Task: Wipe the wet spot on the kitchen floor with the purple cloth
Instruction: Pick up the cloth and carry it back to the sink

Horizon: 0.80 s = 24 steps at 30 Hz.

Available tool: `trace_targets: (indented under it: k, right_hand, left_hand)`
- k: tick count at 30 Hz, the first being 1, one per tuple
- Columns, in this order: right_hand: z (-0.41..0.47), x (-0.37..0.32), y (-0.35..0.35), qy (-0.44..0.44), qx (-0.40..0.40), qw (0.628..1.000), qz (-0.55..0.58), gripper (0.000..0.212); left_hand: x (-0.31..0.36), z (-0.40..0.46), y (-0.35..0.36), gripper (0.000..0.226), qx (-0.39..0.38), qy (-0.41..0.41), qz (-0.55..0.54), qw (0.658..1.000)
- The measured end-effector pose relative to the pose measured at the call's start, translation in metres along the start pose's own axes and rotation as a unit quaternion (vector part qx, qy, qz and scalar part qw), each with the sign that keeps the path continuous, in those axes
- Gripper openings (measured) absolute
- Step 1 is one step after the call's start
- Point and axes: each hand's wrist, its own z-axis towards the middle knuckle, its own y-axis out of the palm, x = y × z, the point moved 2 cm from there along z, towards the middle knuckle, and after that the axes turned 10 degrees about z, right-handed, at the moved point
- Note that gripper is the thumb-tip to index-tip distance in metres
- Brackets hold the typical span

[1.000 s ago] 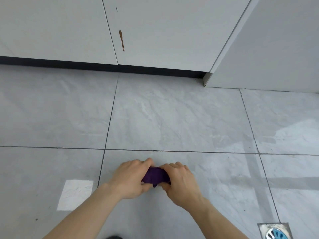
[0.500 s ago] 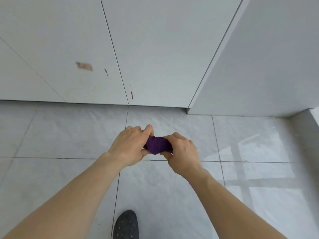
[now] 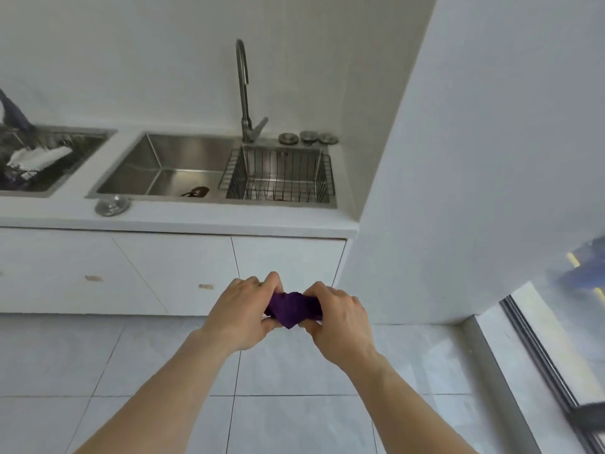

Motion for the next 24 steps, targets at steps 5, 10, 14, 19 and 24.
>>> trace_targets:
  k: [5,10,14,19,24]
  right_hand:
    - [0.018,-0.061,-0.078,-0.022,0.042,0.999,-0.010,0.035]
    - [0.048,-0.109,-0.121,-0.045,0.076,0.996,-0.027,0.037]
    - [0.076,-0.143,-0.139,-0.068,0.103,0.992,-0.037,0.040]
    - [0.103,-0.167,-0.145,-0.069,0.120,0.989,-0.053,0.039]
    - [0.138,-0.181,-0.142,-0.071,0.134,0.986,-0.068,0.040]
  left_hand:
    - [0.004,0.008,-0.098,0.042,0.029,-0.006,-0.029,0.999]
    - [-0.011,0.023,-0.166,0.042,0.068,0.002,-0.035,0.997]
    - [-0.032,0.038,-0.205,0.042,0.099,0.013,-0.035,0.994]
    - [-0.052,0.055,-0.232,0.041,0.123,0.028,-0.020,0.992]
    - [-0.078,0.079,-0.247,0.038,0.138,0.027,-0.024,0.990]
